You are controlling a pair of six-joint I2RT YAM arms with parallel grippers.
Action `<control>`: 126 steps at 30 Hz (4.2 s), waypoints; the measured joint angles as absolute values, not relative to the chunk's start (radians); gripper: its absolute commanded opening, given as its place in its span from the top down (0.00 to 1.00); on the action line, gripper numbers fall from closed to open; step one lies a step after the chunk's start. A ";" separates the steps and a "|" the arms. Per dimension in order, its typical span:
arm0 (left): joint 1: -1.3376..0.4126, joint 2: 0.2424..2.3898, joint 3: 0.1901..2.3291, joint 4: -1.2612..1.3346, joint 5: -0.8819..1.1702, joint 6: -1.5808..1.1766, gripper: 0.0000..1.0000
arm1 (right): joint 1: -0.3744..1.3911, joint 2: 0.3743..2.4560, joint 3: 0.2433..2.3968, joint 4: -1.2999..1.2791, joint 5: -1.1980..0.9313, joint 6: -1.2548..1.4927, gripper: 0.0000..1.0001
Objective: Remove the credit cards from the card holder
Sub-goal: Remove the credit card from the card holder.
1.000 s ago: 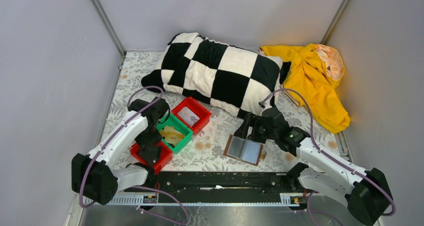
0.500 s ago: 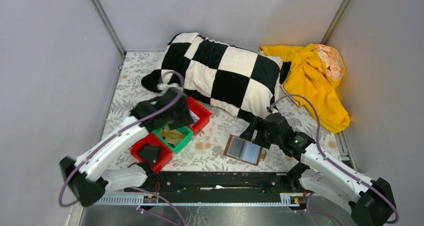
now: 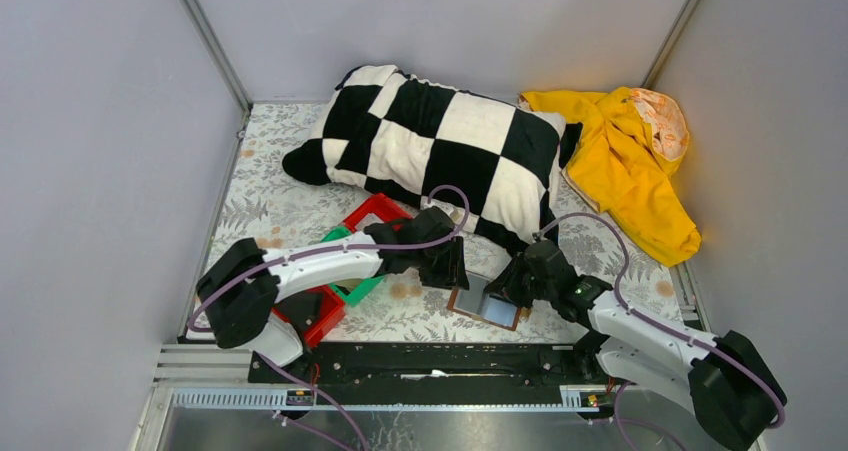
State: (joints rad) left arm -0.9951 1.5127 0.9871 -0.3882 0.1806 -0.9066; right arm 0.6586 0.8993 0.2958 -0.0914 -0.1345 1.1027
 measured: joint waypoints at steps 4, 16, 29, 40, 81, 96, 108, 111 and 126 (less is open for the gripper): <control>-0.995 1.571 0.957 -0.323 0.203 -0.905 0.46 | 0.659 0.958 0.271 -0.041 -0.145 1.128 0.73; -0.995 1.648 0.913 -0.211 0.213 -0.908 0.53 | 0.659 1.041 0.223 0.093 -0.121 1.158 0.90; -0.994 1.686 0.906 -0.191 0.198 -0.912 0.76 | 0.659 1.059 0.191 0.173 -0.121 1.179 0.92; -0.994 1.685 0.910 -0.191 0.200 -0.911 1.00 | 0.659 1.063 0.191 0.178 -0.121 1.180 0.91; -1.087 1.829 1.106 -0.195 0.399 -0.807 0.29 | 0.656 0.718 0.199 -0.230 0.050 1.156 0.72; -1.035 1.690 1.177 -0.343 0.308 -0.751 0.43 | 0.656 0.518 0.289 -0.429 0.111 1.068 0.70; -0.995 1.723 1.061 -0.249 0.287 -0.845 0.40 | 0.656 0.723 0.303 -0.254 0.007 1.036 0.70; -0.992 1.736 1.033 -0.211 0.294 -0.865 0.39 | 0.656 0.723 0.289 -0.240 0.005 1.040 0.70; -0.988 1.760 0.991 -0.127 0.313 -0.874 0.41 | 0.656 0.727 0.167 -0.138 -0.014 1.081 0.75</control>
